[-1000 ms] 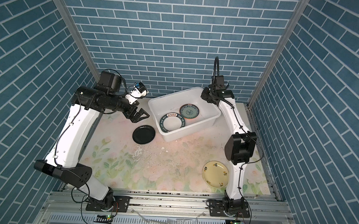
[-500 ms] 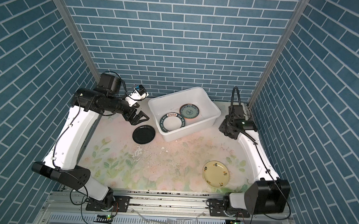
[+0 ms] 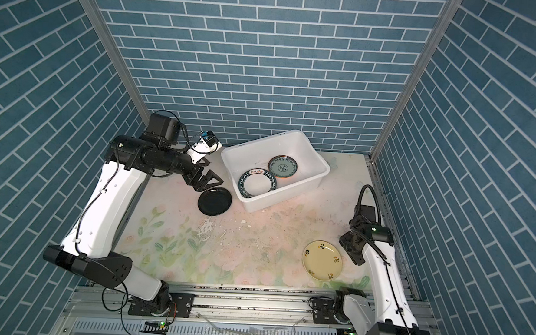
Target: Place the plates into the plastic bin on the countertop
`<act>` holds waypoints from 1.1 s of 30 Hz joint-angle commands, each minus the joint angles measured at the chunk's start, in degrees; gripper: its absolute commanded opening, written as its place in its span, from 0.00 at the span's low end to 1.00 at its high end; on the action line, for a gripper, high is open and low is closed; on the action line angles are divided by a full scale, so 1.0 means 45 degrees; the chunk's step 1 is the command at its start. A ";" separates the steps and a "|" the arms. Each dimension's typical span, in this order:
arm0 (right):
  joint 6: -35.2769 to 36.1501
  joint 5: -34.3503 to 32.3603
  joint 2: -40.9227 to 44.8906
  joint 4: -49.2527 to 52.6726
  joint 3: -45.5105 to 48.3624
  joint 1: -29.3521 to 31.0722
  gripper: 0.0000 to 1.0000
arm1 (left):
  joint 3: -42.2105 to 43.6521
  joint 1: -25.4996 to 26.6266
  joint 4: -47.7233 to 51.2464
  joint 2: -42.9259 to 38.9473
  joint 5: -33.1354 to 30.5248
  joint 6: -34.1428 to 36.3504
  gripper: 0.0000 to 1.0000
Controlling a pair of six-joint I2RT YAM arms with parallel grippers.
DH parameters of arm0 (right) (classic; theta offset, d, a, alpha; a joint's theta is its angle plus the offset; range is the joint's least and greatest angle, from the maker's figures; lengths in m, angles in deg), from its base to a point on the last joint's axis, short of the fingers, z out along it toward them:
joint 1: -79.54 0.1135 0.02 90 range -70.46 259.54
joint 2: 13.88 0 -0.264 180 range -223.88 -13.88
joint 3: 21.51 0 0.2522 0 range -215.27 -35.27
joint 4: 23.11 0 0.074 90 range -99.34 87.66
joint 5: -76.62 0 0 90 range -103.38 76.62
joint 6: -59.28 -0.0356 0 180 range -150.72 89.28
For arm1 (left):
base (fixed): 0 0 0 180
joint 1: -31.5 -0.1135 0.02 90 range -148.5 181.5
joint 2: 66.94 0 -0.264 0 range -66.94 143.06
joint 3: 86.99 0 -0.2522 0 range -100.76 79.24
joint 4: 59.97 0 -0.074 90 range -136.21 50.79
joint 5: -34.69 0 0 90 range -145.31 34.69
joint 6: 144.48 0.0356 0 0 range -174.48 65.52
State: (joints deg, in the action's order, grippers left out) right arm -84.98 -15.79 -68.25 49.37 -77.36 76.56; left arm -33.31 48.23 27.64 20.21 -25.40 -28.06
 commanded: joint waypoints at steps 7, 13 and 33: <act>-0.1064 0.0977 0.0637 -0.0086 0.1750 -0.0669 0.50 | 0.0596 -0.0070 -0.0052 -0.0724 0.0072 0.0048 1.00; -0.0988 0.1394 0.1065 -0.0511 0.2436 -0.0854 0.52 | 0.0870 -0.0066 -0.0062 -0.0961 -0.0040 0.0009 1.00; -0.1062 0.3481 0.0249 -0.2586 0.3698 -0.0901 0.42 | 0.0936 -0.0078 -0.0101 -0.1038 -0.0153 0.0009 1.00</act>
State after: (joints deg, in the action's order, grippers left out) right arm -87.86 -2.11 -65.93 39.65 -61.44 72.71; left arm -29.35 48.23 27.20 16.45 -25.71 -28.08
